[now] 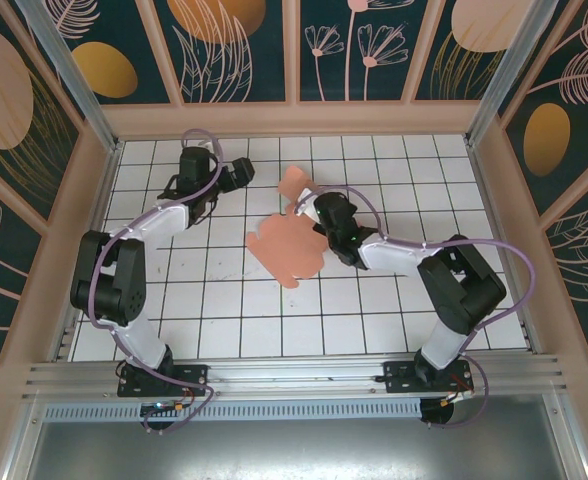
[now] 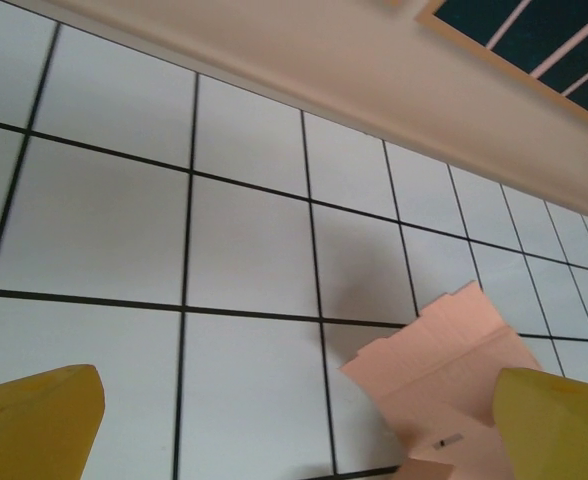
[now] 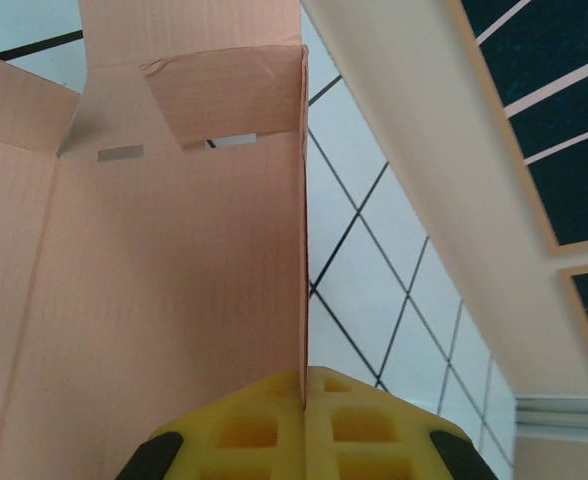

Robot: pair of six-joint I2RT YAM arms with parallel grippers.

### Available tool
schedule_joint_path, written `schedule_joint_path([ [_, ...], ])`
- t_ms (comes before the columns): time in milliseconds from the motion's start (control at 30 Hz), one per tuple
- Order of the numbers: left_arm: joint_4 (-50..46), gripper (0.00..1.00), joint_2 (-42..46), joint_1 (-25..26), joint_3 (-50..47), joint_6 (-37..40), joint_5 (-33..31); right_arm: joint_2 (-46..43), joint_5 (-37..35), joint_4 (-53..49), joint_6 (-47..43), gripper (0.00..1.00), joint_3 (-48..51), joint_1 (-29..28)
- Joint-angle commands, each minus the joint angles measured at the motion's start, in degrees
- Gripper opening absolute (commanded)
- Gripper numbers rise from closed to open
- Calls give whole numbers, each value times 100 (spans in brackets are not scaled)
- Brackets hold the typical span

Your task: Fold the paper box

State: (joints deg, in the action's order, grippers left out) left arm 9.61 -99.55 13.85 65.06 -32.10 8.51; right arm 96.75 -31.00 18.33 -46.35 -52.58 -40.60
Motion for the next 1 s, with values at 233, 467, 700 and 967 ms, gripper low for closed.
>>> schedule_joint_path([
  [233, 305, 99, -240, -154, 10, 667, 196, -70, -696, 1589, -1522, 0, 314, -477],
  [467, 150, 99, -463, -167, 198, 790, 96, 208, -825, 2592, -2272, 0, 631, -589],
  [700, 164, 99, -623, -202, 260, 681, 119, 517, -828, 3444, -2740, 0, 894, -616],
  [967, 212, 99, -803, -221, 368, 610, 267, 796, -542, 3587, -2804, 0, 1099, -625],
])
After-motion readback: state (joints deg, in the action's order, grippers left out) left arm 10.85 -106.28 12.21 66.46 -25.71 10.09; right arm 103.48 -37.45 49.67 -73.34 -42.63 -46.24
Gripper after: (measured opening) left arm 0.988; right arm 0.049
